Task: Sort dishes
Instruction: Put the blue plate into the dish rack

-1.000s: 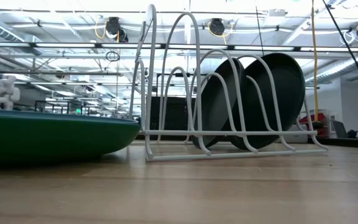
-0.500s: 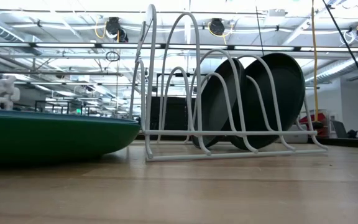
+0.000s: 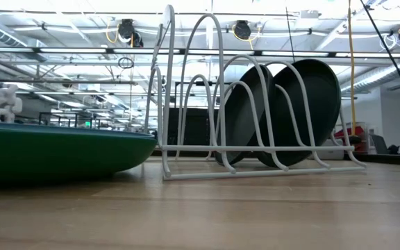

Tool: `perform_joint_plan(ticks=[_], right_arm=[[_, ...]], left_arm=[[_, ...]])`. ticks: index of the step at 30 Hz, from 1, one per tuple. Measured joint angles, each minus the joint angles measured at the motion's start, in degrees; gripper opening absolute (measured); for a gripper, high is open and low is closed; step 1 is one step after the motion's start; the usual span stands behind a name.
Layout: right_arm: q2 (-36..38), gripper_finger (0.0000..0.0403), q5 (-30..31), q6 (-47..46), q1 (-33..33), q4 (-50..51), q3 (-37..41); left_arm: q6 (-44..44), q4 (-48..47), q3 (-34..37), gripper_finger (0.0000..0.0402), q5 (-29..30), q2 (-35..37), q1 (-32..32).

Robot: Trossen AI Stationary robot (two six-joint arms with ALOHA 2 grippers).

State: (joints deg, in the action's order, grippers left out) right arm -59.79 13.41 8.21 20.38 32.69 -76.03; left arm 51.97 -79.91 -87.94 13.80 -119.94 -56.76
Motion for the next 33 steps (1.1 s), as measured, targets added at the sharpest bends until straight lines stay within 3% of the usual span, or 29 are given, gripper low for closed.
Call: perform_joint_plan(ticks=[9,16,22,27,33], right_arm=[[0.00,0.0199,-0.02,0.00,0.00,-0.27,0.00],[0.00,0.0199,-0.02,-0.01,0.00,-0.31,0.01],[0.00,0.0199,-0.02,-0.02,0.00,-0.35,0.00],[0.00,0.0199,-0.02,0.26,-0.02,-1.12,0.00],[-0.01,0.0199,-0.01,0.52,-0.02,-1.25,0.00]], left_arm=[[-0.79,-0.72,-0.02,0.0015,-0.27,0.00,1.29],[-1.78,-3.45,-1.40,0.0007,-6.20,-0.02,1.84],[-2.41,-9.68,-7.27,0.0007,-6.24,0.71,1.78],[1.29,-10.10,-9.97,0.0007,-0.04,4.76,1.78],[9.05,-9.68,-10.67,0.0007,13.88,12.48,1.78]])
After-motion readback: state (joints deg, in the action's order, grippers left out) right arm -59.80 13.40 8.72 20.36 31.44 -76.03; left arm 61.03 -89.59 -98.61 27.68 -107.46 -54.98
